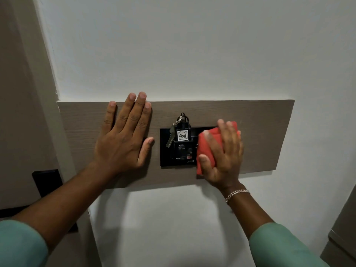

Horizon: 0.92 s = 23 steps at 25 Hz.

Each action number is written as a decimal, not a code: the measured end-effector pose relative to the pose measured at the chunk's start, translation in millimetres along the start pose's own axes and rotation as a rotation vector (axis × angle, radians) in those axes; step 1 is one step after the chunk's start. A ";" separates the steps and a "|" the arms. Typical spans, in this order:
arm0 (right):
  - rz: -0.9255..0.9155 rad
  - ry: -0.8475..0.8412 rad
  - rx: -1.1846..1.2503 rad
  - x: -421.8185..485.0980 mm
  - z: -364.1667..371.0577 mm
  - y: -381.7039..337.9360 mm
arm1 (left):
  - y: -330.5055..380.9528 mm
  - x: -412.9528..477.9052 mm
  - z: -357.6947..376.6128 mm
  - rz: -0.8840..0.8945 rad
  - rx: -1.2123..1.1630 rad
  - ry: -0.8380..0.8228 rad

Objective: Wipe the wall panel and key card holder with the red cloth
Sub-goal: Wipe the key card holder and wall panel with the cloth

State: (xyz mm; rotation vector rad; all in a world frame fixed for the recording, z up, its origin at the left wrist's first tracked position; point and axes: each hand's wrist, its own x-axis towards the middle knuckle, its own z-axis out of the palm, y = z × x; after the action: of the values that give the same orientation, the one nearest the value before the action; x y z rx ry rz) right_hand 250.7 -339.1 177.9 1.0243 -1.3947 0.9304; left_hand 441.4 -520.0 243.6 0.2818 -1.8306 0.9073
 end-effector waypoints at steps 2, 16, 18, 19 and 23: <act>0.309 0.125 0.043 2.6 9.8 -10.7 | 0.1 -0.3 0.7 -0.001 0.005 0.001; 0.390 0.179 0.053 -0.4 20.3 -23.4 | -0.3 -0.7 0.2 0.006 -0.008 0.015; 0.453 0.189 0.065 -12.3 21.3 -25.5 | -0.8 -0.8 0.0 0.006 -0.010 0.014; 0.532 0.201 0.070 -20.8 22.4 -32.4 | -0.1 -0.8 -0.3 0.005 -0.012 0.012; 0.731 0.203 0.116 -45.2 27.2 -67.2 | 0.5 0.2 -0.2 0.008 -0.010 0.011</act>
State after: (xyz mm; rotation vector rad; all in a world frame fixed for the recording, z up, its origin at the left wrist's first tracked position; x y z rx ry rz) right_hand 306.4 -382.5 129.8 0.4641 -1.5747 1.6117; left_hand 441.2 -519.5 243.5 0.2629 -1.8271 0.9032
